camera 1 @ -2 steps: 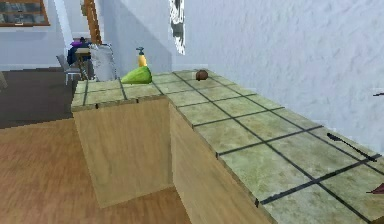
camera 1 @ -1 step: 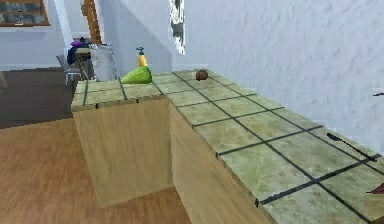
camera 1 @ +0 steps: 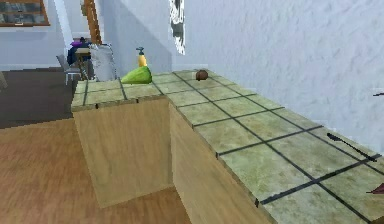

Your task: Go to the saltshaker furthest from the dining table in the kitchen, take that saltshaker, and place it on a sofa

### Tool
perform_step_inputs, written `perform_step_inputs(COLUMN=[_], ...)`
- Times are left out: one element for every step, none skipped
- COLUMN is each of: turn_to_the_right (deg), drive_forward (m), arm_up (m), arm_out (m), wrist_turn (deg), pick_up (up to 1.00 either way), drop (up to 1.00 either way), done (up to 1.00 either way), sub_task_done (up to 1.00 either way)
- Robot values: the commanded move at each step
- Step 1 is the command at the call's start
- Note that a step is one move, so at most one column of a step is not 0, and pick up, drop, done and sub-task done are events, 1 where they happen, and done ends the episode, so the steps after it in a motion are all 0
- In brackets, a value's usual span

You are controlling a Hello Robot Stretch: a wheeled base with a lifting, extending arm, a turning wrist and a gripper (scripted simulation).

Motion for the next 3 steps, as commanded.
perform_step_inputs(turn_to_the_right=[0.0, -45.0, -45.0], drive_forward=[0.00, 0.00, 0.00], arm_up=[0.00, 0.00, 0.00], arm_out=[-0.44, 0.00, 0.00], wrist_turn=[0.0, 0.0, 0.0], pick_up=[0.00, 0.00, 0.00], drop=[0.00, 0.00, 0.00], done=[0.00, 0.00, 0.00], sub_task_done=[0.00, 0.00, 0.00])
